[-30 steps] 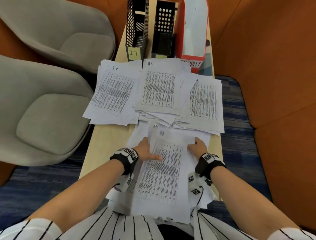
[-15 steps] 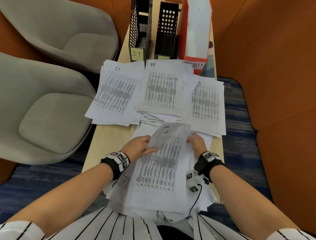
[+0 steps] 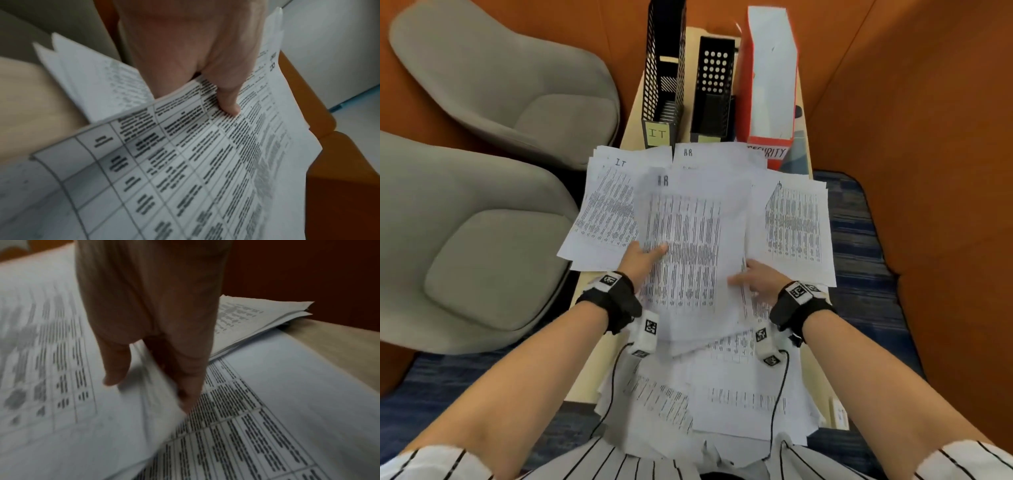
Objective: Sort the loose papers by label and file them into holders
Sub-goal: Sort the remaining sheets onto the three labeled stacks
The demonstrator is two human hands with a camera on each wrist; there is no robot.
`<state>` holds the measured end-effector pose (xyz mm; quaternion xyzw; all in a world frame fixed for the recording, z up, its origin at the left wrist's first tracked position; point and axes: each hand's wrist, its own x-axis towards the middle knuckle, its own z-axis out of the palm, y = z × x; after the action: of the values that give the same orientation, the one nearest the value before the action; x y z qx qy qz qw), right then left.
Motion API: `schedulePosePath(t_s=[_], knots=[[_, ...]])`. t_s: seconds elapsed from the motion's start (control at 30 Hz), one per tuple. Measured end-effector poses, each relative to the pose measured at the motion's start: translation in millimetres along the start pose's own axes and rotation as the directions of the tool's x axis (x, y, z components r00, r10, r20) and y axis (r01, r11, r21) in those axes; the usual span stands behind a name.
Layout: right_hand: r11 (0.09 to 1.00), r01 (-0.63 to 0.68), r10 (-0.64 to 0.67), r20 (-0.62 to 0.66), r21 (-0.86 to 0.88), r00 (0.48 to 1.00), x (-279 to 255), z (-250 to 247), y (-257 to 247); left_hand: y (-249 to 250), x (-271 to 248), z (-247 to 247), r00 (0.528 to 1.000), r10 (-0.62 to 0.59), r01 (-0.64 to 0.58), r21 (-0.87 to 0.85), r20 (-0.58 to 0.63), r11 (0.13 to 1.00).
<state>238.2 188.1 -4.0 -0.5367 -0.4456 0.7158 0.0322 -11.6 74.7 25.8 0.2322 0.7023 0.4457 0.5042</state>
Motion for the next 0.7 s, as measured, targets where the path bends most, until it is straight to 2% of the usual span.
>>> schedulePosePath(t_s=[0.03, 0.07, 0.1, 0.13, 0.2, 0.23, 0.27, 0.3, 0.37, 0.47, 0.53, 0.6, 0.67, 0.7], knots=[[0.989, -0.05, 0.059, 0.065, -0.139, 0.996, 2, 1, 9, 13, 6, -2, 0.999, -0.023, 0.021, -0.042, -0.036, 0.999], [0.968, -0.047, 0.066, 0.068, -0.248, 0.995, 4, 4, 14, 26, 11, -3, 0.998, -0.015, 0.011, -0.062, -0.061, 0.998], [0.954, -0.01, 0.014, 0.014, -0.301, 1.0, 10, 4, 18, 37, 15, -3, 0.997, -0.015, 0.011, -0.043, -0.073, 0.999], [0.961, 0.02, -0.038, -0.06, -0.276, 0.997, 13, 5, 16, 45, 20, -4, 0.997, -0.007, 0.006, -0.024, -0.073, 1.0], [0.993, 0.074, -0.096, -0.272, -0.091, 0.958, 21, 3, -1, 52, 26, -6, 0.997, -0.035, 0.034, -0.013, -0.073, 0.999], [0.994, 0.111, -0.11, -0.324, -0.016, 0.94, 22, 4, -13, 49, 26, -6, 0.994, -0.101, 0.101, -0.003, -0.046, 0.995], [0.991, 0.135, -0.121, -0.346, 0.014, 0.93, 25, 2, -29, 44, 24, -5, 0.985, -0.173, 0.171, 0.082, 0.012, 0.982], [0.989, 0.15, -0.135, -0.362, 0.014, 0.922, 31, -1, -42, 35, 21, -4, 0.966, -0.252, 0.233, 0.246, 0.051, 0.941], [0.986, 0.167, -0.154, -0.388, 0.0, 0.909, 34, -4, -70, 13, 16, 0, 0.957, -0.285, 0.198, 0.607, 0.049, 0.769], [0.985, 0.163, -0.123, -0.407, 0.064, 0.905, 39, -10, -91, -28, 3, 10, 0.94, -0.327, 0.131, 0.781, 0.098, 0.611], [0.995, 0.068, -0.098, -0.479, -0.079, 0.873, 39, -13, -83, -52, 0, 15, 0.956, -0.289, 0.142, 0.781, 0.051, 0.609], [0.936, -0.1, -0.084, -0.493, -0.336, 0.866, 37, -14, -57, -69, -4, 19, 0.976, -0.213, 0.157, 0.798, -0.037, 0.582], [0.788, -0.195, -0.03, -0.353, -0.583, 0.935, 25, -6, -20, -77, -9, 24, 0.994, -0.091, 0.104, 0.827, -0.064, 0.553], [0.697, -0.204, 0.02, -0.265, -0.688, 0.964, 20, 0, 1, -80, -9, 27, 0.998, -0.062, 0.06, 0.813, -0.03, 0.578]])
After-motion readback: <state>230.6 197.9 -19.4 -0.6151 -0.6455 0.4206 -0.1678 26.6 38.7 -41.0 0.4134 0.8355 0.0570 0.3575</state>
